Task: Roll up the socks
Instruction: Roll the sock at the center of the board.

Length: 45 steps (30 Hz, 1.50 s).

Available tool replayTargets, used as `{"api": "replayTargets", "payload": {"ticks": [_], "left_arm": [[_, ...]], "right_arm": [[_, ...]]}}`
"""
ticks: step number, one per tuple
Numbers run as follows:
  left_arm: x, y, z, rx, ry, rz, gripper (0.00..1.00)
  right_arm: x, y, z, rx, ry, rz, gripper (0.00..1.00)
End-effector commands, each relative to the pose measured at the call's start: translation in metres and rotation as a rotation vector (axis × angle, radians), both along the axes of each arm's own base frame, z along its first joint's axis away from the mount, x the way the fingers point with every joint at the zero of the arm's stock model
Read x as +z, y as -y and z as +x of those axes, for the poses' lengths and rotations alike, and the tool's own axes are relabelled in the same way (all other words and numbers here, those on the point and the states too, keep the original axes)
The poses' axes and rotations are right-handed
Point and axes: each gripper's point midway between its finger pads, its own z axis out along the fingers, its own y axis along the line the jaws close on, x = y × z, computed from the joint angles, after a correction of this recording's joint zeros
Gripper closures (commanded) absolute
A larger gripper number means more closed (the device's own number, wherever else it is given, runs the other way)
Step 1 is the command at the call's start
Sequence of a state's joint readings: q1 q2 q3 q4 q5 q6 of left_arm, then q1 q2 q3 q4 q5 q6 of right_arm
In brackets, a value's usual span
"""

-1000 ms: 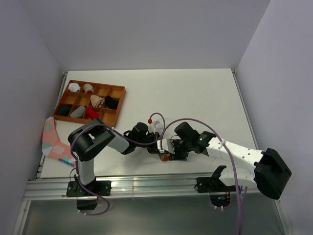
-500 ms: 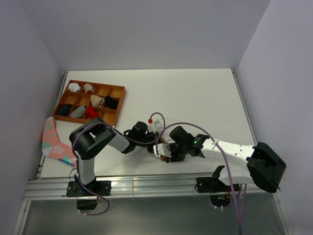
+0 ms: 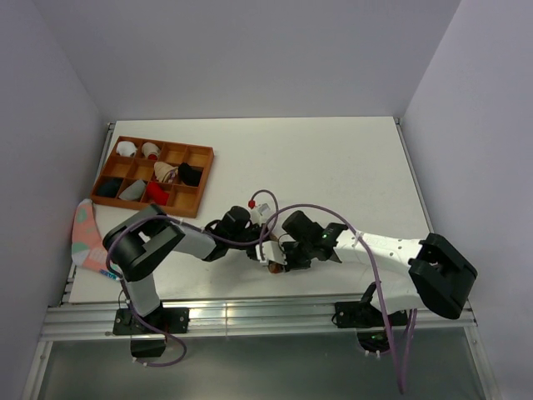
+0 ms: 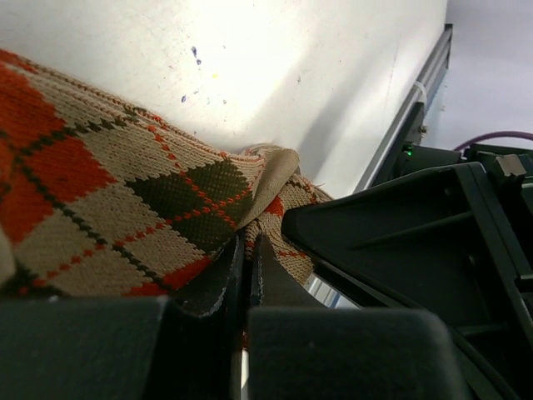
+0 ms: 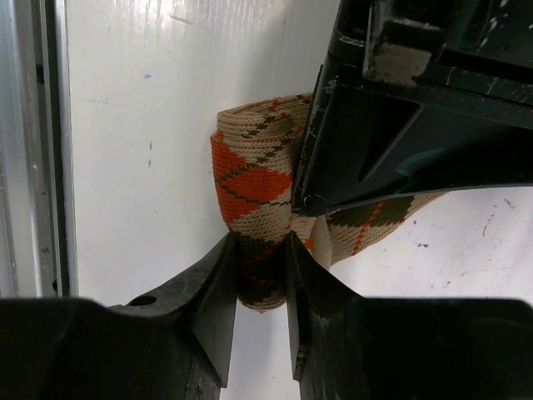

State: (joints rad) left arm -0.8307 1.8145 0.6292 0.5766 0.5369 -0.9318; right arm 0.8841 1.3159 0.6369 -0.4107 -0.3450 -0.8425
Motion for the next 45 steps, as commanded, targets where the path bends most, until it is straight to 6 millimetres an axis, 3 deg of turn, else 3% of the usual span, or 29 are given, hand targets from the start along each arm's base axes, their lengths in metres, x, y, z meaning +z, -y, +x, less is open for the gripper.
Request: {"api": "replayTargets", "payload": {"ticks": [1, 6, 8, 9, 12, 16, 22, 26, 32, 36, 40, 45], "left_arm": [[-0.010, -0.021, 0.021, 0.090, 0.109, 0.121, 0.93], [0.024, -0.021, 0.035, 0.152, 0.181, 0.070, 0.84], [0.020, -0.033, 0.041, 0.236, 0.177, 0.106, 0.84], [0.027, -0.038, 0.043, 0.270, 0.184, 0.101, 0.85], [0.024, -0.062, 0.038, 0.365, 0.172, 0.127, 0.85], [0.025, -0.076, 0.037, 0.413, 0.173, 0.161, 0.83], [0.015, -0.064, 0.041, 0.373, 0.164, 0.170, 0.85], [-0.004, -0.055, 0.047, 0.348, 0.142, 0.193, 0.86], [-0.019, -0.054, 0.071, 0.368, 0.127, 0.235, 0.87], [-0.020, -0.057, 0.085, 0.408, 0.127, 0.259, 0.88], [-0.016, -0.058, 0.088, 0.423, 0.127, 0.246, 0.88], [-0.015, -0.057, 0.084, 0.421, 0.129, 0.199, 0.88]], "right_arm": [[-0.015, 0.019, -0.024, -0.010, -0.109, -0.089, 0.77], [-0.019, 0.021, -0.024, -0.020, -0.120, -0.113, 0.77], [-0.019, 0.019, -0.023, -0.022, -0.120, -0.112, 0.77], [-0.019, 0.020, -0.023, -0.025, -0.122, -0.113, 0.77], [-0.021, 0.020, -0.023, -0.026, -0.129, -0.121, 0.77], [-0.022, 0.020, -0.023, -0.025, -0.132, -0.125, 0.77], [-0.020, 0.019, -0.022, -0.027, -0.132, -0.124, 0.77], [-0.020, 0.019, -0.025, -0.022, -0.153, -0.133, 0.77], [-0.015, 0.019, -0.045, 0.037, -0.279, -0.158, 0.77], [-0.003, 0.019, -0.061, 0.087, -0.409, -0.187, 0.77], [-0.004, 0.020, -0.072, 0.103, -0.549, -0.231, 0.78], [0.008, 0.014, -0.058, 0.054, -0.645, -0.210, 0.78]]}}
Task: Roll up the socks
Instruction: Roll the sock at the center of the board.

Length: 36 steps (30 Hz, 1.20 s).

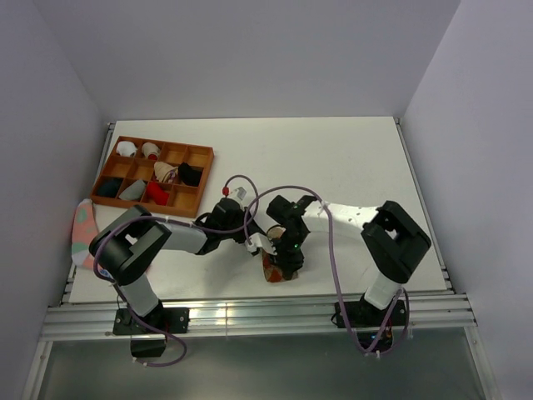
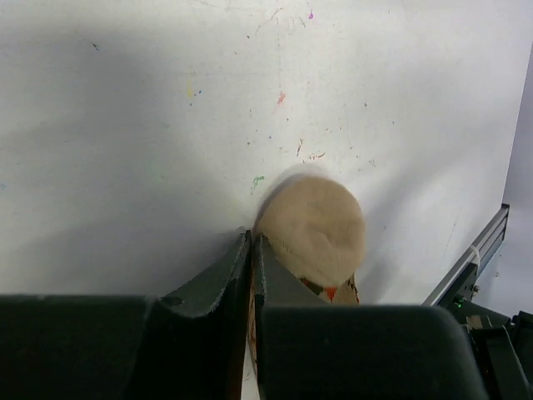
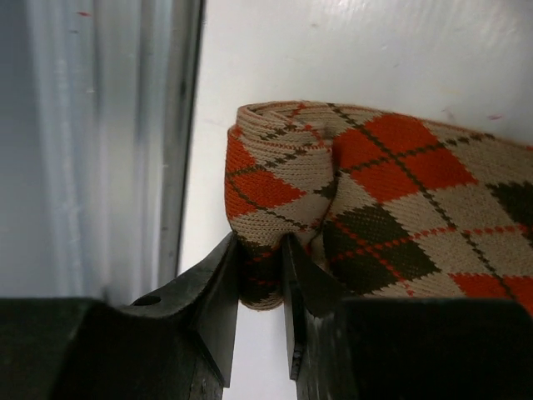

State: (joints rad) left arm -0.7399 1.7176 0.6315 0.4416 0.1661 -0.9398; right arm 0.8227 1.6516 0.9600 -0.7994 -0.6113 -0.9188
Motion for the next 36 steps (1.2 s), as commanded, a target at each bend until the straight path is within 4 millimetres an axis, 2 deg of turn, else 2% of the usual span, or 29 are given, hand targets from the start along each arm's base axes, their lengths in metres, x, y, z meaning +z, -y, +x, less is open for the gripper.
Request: {"api": "replayTargets", "payload": {"ticks": [1, 2, 5, 9, 10, 11, 16, 20, 24, 30, 33, 36], "left_arm": [[-0.010, -0.009, 0.001, 0.025, 0.003, 0.015, 0.88], [-0.011, -0.010, 0.000, 0.025, 0.008, 0.010, 0.88], [-0.009, -0.013, -0.003, 0.024, 0.021, 0.002, 0.87], [0.000, -0.020, -0.008, 0.033, 0.054, -0.015, 0.87], [0.009, -0.022, -0.007, 0.040, 0.075, -0.029, 0.86], [0.006, -0.026, -0.013, 0.041, 0.069, -0.024, 0.86], [0.027, -0.036, -0.023, 0.018, 0.141, -0.049, 0.82], [0.025, -0.041, -0.039, -0.037, 0.147, -0.021, 0.83], [0.033, -0.030, -0.063, -0.109, 0.177, -0.073, 0.84], [0.030, -0.005, -0.093, -0.197, 0.175, -0.071, 0.87], [0.019, 0.004, -0.102, -0.222, 0.149, -0.068, 0.87], [0.008, 0.012, -0.102, -0.236, 0.129, -0.053, 0.90]], "right_arm": [[0.006, 0.024, -0.030, -0.028, -0.254, -0.105, 0.78], [0.014, 0.021, -0.026, -0.040, -0.271, -0.099, 0.78], [0.018, 0.014, -0.010, -0.112, -0.320, -0.103, 0.78], [0.011, 0.009, 0.005, -0.191, -0.352, -0.131, 0.78], [0.010, 0.009, 0.008, -0.211, -0.358, -0.142, 0.78], [0.008, 0.007, 0.012, -0.225, -0.351, -0.142, 0.78], [0.001, 0.004, 0.016, -0.252, -0.387, -0.165, 0.78], [0.004, 0.002, 0.016, -0.251, -0.404, -0.170, 0.78], [0.006, -0.001, 0.019, -0.251, -0.406, -0.170, 0.78], [0.008, -0.006, 0.019, -0.261, -0.439, -0.162, 0.78], [0.009, -0.007, 0.019, -0.259, -0.443, -0.161, 0.78], [0.010, -0.007, 0.018, -0.257, -0.461, -0.165, 0.78]]}}
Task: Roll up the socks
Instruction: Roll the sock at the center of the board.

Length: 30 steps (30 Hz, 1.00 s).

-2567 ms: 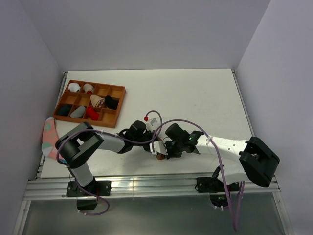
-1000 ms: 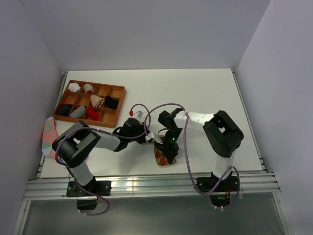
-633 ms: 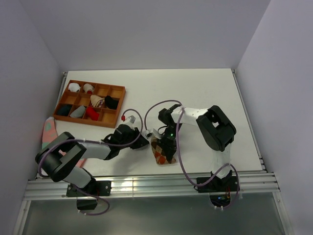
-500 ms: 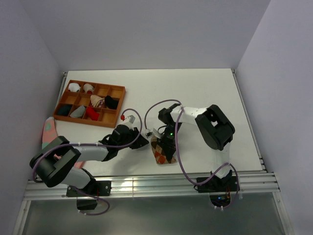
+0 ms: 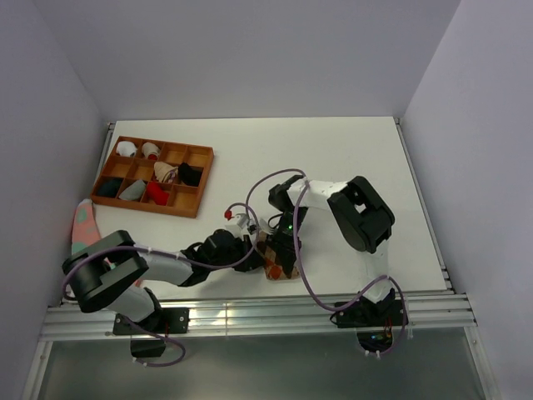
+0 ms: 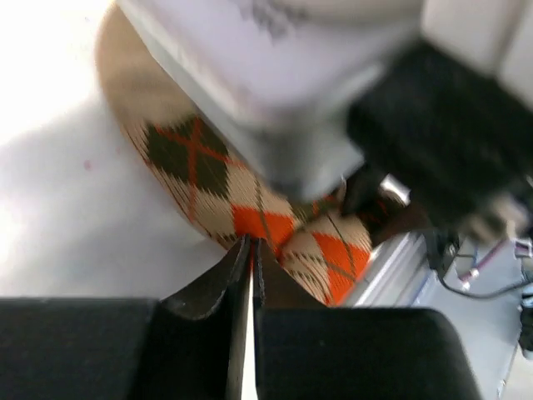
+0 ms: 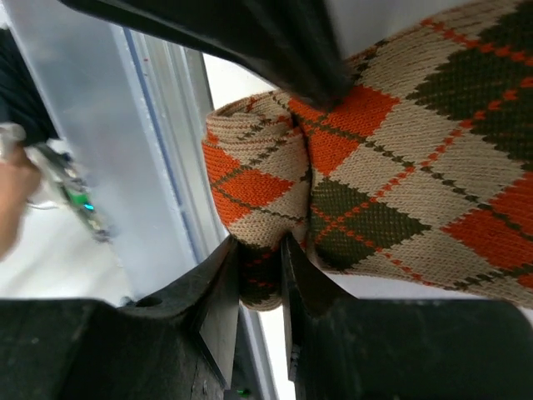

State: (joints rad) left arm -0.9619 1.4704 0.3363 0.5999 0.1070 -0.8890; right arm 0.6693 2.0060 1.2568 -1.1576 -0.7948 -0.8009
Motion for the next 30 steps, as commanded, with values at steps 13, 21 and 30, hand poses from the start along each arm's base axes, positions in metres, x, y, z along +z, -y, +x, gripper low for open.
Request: {"api": "replayTargets", "payload": {"ticks": [13, 21, 30], "left_arm": [[-0.008, 0.028, 0.003, -0.057, 0.018, -0.003, 0.91], [0.011, 0.028, -0.007, -0.144, 0.115, -0.054, 0.90], [0.026, 0.018, -0.006, -0.134, 0.190, -0.031, 0.88]], "right_arm": [[-0.008, -0.021, 0.017, -0.047, -0.012, 0.010, 0.78], [-0.038, -0.021, 0.042, -0.188, 0.070, -0.137, 0.79], [-0.053, -0.012, 0.050, -0.234, 0.102, -0.214, 0.90]]}}
